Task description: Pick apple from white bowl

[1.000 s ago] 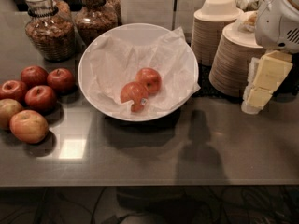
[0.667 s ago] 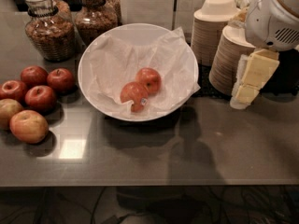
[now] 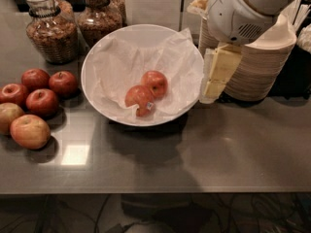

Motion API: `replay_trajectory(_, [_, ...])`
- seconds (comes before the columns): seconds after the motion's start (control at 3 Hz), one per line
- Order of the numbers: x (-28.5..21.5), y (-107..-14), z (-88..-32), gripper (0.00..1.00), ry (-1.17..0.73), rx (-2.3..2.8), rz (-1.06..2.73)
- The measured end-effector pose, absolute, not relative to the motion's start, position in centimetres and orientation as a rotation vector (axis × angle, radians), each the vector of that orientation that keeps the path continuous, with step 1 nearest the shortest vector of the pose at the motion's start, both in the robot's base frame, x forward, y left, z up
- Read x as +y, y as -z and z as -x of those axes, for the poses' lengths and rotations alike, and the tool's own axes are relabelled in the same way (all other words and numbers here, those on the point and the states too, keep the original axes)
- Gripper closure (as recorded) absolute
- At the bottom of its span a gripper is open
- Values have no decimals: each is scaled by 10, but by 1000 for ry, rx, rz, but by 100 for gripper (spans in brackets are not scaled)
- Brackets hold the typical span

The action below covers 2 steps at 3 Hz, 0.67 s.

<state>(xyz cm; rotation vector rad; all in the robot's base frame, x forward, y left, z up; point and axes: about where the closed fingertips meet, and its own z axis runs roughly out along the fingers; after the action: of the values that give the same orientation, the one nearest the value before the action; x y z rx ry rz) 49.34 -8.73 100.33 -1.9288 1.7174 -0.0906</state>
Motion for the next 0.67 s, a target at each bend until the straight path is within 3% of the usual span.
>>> replay_trajectory(0.67, [-78,-1004,-499,0,84,1666,1938])
